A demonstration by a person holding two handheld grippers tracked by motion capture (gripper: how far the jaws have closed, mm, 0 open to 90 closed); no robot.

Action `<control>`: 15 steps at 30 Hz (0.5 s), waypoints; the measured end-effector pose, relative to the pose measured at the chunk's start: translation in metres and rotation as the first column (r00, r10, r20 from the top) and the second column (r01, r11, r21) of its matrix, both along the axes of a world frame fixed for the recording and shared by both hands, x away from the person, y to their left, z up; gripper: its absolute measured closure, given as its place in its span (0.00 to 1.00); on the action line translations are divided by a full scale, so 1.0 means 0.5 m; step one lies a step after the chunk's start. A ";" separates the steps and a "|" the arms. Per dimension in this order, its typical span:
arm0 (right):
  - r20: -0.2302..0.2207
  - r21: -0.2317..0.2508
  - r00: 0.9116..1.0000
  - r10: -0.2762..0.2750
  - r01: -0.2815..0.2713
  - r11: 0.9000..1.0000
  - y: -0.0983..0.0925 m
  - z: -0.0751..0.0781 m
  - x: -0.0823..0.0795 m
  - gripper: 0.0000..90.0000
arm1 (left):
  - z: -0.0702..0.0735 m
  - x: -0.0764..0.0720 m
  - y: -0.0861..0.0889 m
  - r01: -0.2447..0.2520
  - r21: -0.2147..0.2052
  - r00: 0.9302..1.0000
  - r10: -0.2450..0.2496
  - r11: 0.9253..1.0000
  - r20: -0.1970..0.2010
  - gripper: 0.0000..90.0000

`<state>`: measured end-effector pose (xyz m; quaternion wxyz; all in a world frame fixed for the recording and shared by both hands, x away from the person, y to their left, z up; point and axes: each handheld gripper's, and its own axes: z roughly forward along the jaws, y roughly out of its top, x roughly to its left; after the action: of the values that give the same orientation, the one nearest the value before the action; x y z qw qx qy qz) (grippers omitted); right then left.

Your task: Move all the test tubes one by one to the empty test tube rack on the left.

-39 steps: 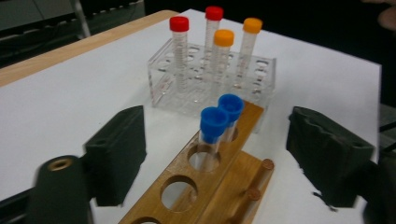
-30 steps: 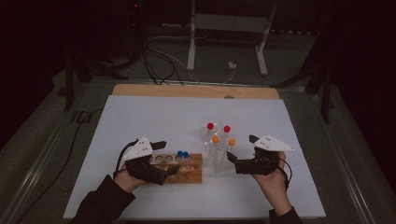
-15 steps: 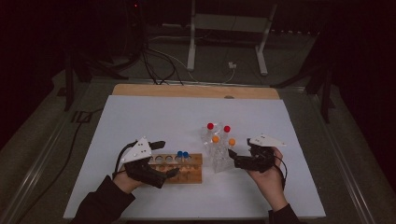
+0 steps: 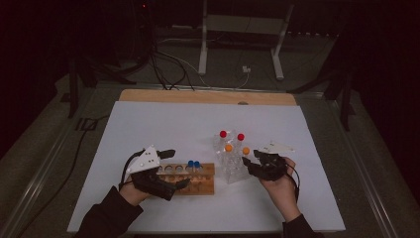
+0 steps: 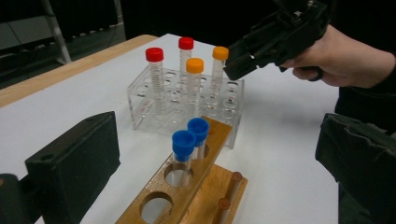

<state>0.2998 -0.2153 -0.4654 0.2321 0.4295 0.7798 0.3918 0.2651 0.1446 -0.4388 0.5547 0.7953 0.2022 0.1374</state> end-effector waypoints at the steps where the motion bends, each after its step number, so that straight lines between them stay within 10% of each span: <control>1: -0.004 -0.002 1.000 0.004 -0.004 1.000 0.001 -0.001 0.002 0.57 | 0.000 0.000 0.000 0.004 -0.002 1.000 -0.004 1.000 -0.003 0.01; 15: -0.029 -0.018 0.999 0.029 -0.030 0.999 0.019 -0.010 0.014 0.75 | 0.002 -0.001 0.000 0.015 0.001 1.000 -0.015 1.000 -0.004 0.01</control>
<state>0.3067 -0.2059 -0.4705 0.2188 0.4214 0.7930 0.3818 0.2648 0.1446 -0.4379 0.5550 0.7973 0.1974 0.1316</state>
